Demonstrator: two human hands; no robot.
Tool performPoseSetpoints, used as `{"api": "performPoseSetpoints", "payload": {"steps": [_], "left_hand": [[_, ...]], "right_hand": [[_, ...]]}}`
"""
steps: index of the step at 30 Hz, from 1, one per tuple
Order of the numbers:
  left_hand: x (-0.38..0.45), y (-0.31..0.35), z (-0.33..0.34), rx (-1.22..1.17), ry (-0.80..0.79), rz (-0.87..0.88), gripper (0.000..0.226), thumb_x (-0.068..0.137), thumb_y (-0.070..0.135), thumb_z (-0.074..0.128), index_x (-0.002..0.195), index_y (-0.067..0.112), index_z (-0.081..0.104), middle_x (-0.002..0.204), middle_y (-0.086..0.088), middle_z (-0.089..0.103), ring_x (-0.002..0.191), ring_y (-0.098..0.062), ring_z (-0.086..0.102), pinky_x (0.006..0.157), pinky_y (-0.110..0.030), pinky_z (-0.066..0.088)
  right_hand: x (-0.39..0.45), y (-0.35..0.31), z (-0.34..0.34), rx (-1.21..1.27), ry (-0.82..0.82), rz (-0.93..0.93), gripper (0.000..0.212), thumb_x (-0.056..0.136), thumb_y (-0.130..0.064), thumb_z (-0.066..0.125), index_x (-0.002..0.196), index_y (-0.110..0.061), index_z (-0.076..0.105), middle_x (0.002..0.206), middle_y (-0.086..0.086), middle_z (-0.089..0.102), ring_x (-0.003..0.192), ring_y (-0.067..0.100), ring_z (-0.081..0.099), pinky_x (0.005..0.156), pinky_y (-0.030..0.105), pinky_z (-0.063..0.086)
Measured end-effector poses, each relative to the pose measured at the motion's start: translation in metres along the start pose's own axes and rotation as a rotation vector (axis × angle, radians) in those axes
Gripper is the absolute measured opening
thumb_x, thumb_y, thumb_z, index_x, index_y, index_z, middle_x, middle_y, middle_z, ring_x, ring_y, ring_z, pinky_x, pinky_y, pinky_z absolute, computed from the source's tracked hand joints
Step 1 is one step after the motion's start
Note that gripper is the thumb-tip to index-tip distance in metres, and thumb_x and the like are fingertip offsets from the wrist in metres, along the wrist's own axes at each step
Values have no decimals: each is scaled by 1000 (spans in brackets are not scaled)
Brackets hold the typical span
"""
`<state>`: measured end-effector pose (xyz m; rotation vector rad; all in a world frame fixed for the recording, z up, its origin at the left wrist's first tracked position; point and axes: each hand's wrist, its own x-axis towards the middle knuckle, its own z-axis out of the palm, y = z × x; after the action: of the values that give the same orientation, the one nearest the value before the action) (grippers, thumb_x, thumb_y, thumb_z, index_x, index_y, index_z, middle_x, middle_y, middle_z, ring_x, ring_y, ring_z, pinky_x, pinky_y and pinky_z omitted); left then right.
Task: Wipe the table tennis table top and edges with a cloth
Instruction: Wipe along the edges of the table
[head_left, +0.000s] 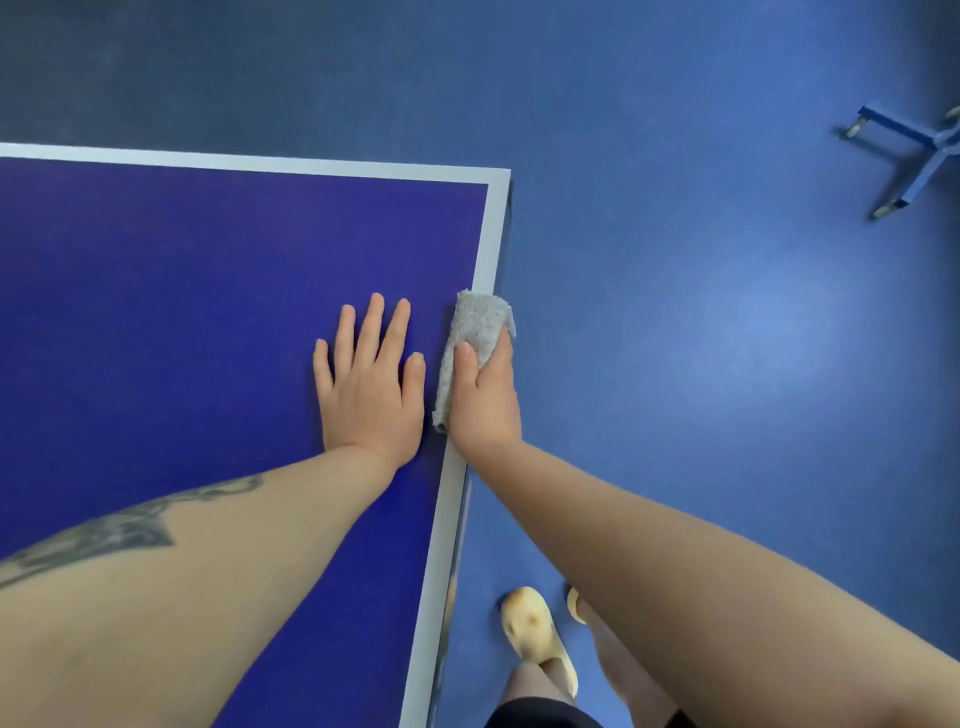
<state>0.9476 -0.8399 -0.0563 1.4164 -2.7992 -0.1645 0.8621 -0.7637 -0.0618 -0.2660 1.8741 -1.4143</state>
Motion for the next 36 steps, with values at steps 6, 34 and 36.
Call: {"api": "performPoseSetpoints", "payload": {"steps": [6, 34, 36], "left_hand": [[1, 0, -3, 3, -21, -10, 59, 97, 46, 12, 155, 32, 17, 163, 6, 14, 151, -20, 6, 120, -48, 9], [0, 2, -6, 3, -55, -21, 57, 99, 44, 15, 154, 29, 22, 162, 3, 17, 150, -22, 10, 119, -52, 16], [1, 2, -6, 8, -62, -16, 57, 99, 44, 15, 154, 29, 21, 162, 3, 17, 150, -22, 10, 119, -52, 16]], "right_hand": [[-67, 31, 8, 7, -45, 0, 59, 101, -43, 33, 156, -33, 14, 150, -20, 36, 135, -4, 36, 109, 24, 35], [-20, 11, 4, 27, -31, 25, 58, 102, -46, 39, 154, -36, 15, 148, -23, 36, 135, -5, 36, 106, 22, 34], [-22, 14, 3, 15, -39, 18, 59, 102, -46, 39, 154, -37, 14, 148, -24, 35, 134, -7, 36, 107, 22, 35]]}}
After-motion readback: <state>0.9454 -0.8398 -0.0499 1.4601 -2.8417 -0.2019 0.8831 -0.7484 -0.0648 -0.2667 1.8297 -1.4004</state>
